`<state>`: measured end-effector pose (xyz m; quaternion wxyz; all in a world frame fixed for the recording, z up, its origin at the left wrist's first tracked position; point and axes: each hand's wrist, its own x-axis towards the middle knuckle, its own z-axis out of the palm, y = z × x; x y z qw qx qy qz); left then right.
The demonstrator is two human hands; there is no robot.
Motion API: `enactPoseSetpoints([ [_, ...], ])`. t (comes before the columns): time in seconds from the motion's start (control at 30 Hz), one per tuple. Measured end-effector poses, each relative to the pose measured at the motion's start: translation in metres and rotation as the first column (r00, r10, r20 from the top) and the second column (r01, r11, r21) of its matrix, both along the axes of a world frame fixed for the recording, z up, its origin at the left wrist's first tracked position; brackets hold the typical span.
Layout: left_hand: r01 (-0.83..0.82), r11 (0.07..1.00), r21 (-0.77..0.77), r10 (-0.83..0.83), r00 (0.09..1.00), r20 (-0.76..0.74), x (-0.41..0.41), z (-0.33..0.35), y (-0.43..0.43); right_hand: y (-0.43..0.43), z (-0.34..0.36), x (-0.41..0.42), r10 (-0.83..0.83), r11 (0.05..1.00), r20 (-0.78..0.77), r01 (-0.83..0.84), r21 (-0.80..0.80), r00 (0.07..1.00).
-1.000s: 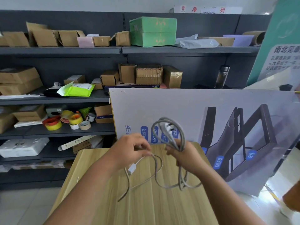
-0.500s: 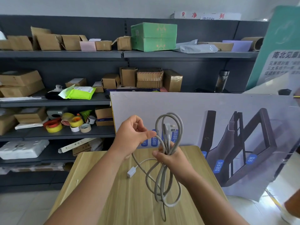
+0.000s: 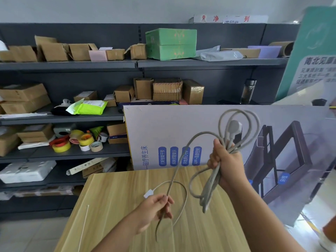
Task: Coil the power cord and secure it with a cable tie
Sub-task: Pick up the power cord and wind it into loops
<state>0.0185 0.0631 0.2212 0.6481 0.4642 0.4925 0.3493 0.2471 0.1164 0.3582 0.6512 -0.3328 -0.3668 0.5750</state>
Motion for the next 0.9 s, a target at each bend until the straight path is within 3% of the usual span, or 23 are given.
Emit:
enactPoseSetpoints([
  [0.07,0.009,0.999,0.046,-0.007,0.999,-0.043,-0.004,-0.001,-0.002,0.006,-0.002,0.012,-0.107,0.994,0.071,0.108,-0.013,0.992],
  [0.13,-0.086,0.989,0.122,0.095,0.993,-0.070,-0.002,0.011,0.001,0.010,-0.008,0.018,-0.134,0.989,0.187,0.143,-0.031,0.973],
  [0.3,-0.217,0.900,0.377,0.264,0.962,-0.075,0.017,0.060,0.014,0.000,-0.034,-0.006,0.079,0.990,0.448,-0.017,-0.141,0.891],
  [0.37,-0.151,0.866,0.477,0.258,0.952,-0.168,0.032,0.072,0.013,-0.011,-0.036,-0.023,0.182,0.979,0.402,-0.126,-0.162,0.897],
  [0.5,0.026,0.750,0.661,0.287,0.888,-0.359,0.055,0.073,0.002,-0.027,-0.027,-0.039,0.347,0.933,0.155,-0.324,-0.157,0.925],
  [0.6,0.070,0.669,0.740,0.332,0.862,-0.382,0.055,0.069,-0.004,-0.025,-0.028,-0.037,0.292,0.953,0.221,-0.265,-0.143,0.931],
  [0.7,0.083,0.680,0.729,0.308,0.870,-0.386,0.054,0.064,-0.010,-0.017,-0.031,-0.032,0.197,0.977,0.328,-0.158,-0.144,0.924],
  [0.83,0.209,0.671,0.711,0.269,0.826,-0.496,0.053,0.053,-0.015,-0.009,-0.037,-0.028,0.273,0.954,0.080,-0.260,-0.149,0.959],
  [0.9,0.239,0.658,0.714,0.288,0.796,-0.532,0.049,0.049,-0.016,-0.008,-0.038,-0.026,0.280,0.952,0.047,-0.271,-0.140,0.959],
])
